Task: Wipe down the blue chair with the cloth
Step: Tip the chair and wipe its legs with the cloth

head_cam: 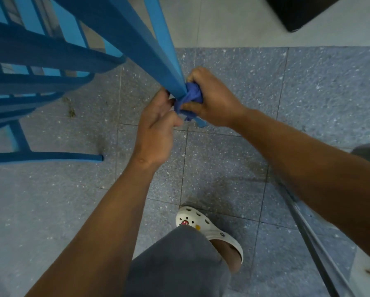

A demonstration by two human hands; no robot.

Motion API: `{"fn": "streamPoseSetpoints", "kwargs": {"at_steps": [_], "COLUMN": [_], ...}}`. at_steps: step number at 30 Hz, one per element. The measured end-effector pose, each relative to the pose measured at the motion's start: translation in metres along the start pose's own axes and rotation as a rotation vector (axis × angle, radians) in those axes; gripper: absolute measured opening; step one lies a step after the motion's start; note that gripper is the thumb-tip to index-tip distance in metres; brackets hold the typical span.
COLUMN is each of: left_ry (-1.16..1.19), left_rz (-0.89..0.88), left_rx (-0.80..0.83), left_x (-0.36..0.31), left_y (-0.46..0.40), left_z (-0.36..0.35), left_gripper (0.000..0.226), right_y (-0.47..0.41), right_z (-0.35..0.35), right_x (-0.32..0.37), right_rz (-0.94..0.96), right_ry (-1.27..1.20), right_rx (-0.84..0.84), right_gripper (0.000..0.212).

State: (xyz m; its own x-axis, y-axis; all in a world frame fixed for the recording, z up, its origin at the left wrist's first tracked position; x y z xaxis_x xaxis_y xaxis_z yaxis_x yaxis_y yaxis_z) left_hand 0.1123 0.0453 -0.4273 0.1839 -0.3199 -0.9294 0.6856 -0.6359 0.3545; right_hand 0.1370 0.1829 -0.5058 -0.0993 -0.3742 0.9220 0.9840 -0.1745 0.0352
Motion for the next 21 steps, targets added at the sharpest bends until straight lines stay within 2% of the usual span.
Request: {"fn": "streamPoseSetpoints", "kwargs": {"at_steps": [3,5,7,10,14,16,18,21], "left_ry": [-0.069,-0.115,-0.129,-0.134,-0.149,-0.156,-0.159,-0.198], "left_rz": [0.092,0.137,0.201,0.31,0.342,0.356,0.366,0.351], "left_rx": [-0.096,-0.045,0.041,0.046,0.043,0.033,0.026,0.06], "left_x": [0.027,0.046,0.061,0.073,0.073,0.076,0.077,0.074], "left_y": [-0.007,-0.006,-0.002,0.0,0.002,0.002,0.002,0.0], "left_z": [-0.009,-0.017,-0.023,-0.018,-0.017,-0.015,-0.014,-0.015], "left_gripper": [0.061,0.062,0.074,0.089,0.091,0.091,0.091,0.093], "right_y": [0.011,0.015,0.016,0.021,0.024,0.026,0.026,0.024], "right_z": [-0.028,-0.042,-0.057,-0.073,-0.086,-0.084,-0.075,-0.058], "right_x": [-0.053,-0.086,-0.115,-0.145,-0.156,-0.155,-0.145,-0.117], "right_rz": [-0.15,-0.219,-0.294,-0.465,-0.585,-0.577,-0.482,-0.234], "right_ry": [0.007,0.074,0.171,0.314,0.44,0.387,0.308,0.214], "right_rx": [0.016,0.055,0.137,0.208,0.203,0.205,0.16,-0.052], "right_gripper": [0.042,0.042,0.04,0.038,0.03,0.034,0.044,0.054]}}
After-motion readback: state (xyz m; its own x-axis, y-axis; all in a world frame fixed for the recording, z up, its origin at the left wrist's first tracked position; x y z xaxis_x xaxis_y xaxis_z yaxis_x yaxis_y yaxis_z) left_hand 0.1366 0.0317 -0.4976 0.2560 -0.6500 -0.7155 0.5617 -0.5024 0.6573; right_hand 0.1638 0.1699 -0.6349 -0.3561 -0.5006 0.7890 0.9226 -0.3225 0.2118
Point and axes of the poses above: each hand's wrist, its own y-axis away from the middle knuckle, its own z-axis out of the back of the hand, x = y × z, the point moved 5 cm from there along -y, towards the middle knuckle
